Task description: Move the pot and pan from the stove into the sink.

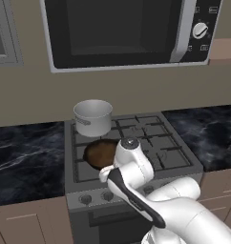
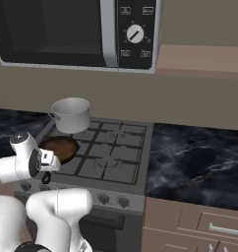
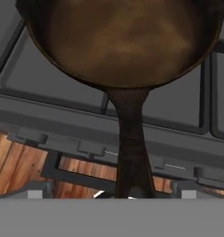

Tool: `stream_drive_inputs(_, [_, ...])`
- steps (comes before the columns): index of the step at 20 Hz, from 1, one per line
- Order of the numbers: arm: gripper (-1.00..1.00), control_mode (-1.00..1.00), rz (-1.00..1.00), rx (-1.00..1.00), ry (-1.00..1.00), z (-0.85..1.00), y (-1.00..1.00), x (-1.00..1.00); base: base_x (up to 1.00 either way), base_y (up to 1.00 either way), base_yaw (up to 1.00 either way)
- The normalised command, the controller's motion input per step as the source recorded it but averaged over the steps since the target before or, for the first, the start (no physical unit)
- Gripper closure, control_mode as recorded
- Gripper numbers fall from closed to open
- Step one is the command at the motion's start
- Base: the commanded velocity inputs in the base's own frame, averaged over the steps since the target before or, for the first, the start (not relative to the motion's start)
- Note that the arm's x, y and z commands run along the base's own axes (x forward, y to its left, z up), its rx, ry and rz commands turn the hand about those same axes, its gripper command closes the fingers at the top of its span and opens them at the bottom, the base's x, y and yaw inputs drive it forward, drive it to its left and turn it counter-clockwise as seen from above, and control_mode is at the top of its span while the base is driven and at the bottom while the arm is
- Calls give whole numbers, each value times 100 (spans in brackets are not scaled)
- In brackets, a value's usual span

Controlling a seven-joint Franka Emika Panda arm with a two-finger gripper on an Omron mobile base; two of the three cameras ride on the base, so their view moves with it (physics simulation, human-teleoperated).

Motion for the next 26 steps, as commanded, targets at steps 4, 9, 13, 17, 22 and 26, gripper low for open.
stream_drive_inputs(4, [-100,-100,0,0,-2,-37,-9,2,0,0,0])
stream_drive_inputs(9, [-100,-100,0,0,-4,-36,-20,6,0,0,0])
stream_drive_inputs(13, [-100,-100,2,4,-4,-32,-54,21,0,0,0])
stream_drive_inputs(17, [-100,-100,3,4,-3,-26,-48,12,0,0,0])
stream_drive_inputs(22, [-100,-100,0,0,0,-2,0,2,0,0,0])
stream_drive_inputs(26, [-100,-100,0,0,0,-25,-2,6,0,0,0])
